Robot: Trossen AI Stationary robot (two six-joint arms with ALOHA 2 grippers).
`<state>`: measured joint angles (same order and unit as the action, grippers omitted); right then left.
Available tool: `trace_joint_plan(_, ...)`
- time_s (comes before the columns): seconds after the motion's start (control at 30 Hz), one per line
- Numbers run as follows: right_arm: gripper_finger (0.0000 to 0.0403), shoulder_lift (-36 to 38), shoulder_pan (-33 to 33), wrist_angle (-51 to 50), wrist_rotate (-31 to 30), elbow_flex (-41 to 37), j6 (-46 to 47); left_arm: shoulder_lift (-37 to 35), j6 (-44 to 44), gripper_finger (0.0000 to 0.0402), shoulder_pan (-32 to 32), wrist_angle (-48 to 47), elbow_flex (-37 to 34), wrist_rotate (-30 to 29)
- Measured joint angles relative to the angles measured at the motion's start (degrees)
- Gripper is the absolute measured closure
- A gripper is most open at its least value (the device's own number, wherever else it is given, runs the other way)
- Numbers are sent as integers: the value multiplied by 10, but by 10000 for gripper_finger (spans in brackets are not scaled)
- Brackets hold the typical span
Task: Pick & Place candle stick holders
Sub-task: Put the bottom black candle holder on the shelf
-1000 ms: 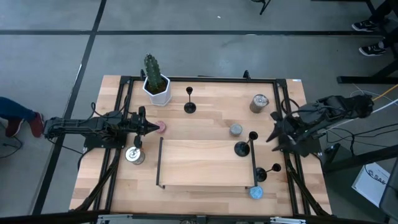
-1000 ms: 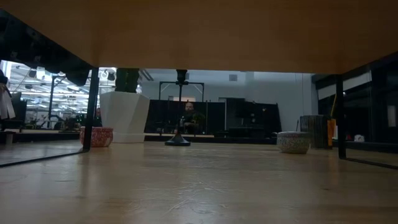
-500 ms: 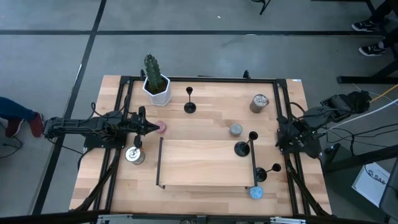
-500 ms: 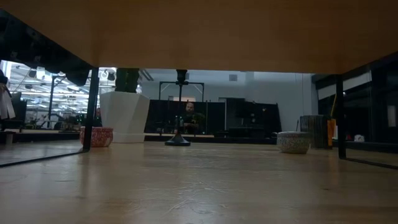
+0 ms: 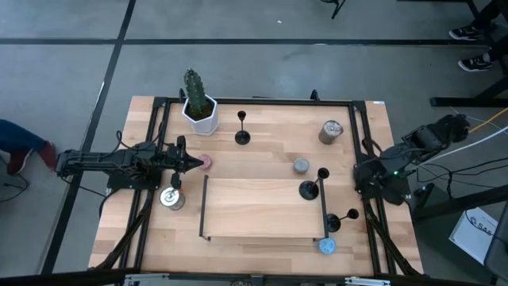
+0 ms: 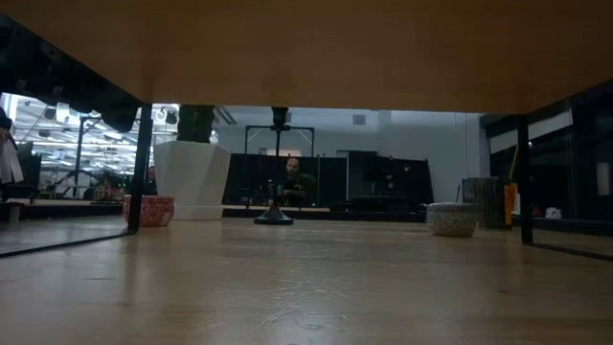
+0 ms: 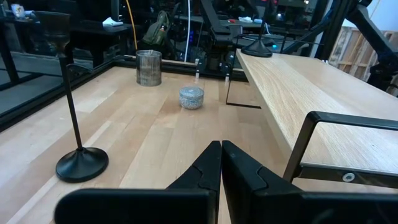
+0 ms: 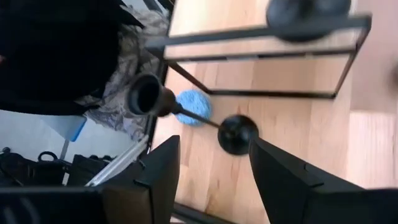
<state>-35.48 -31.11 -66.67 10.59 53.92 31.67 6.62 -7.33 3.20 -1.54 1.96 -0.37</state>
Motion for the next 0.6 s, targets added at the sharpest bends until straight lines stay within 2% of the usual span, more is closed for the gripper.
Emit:
trace_joint_plan(0.23,208,0,-24,7,4,-21,59,0,0,395,0,0,0,0)
trace_joint_plan(0.6,208,-1,-62,107,-4,-108,114,0,0,395,0,0,0,0)
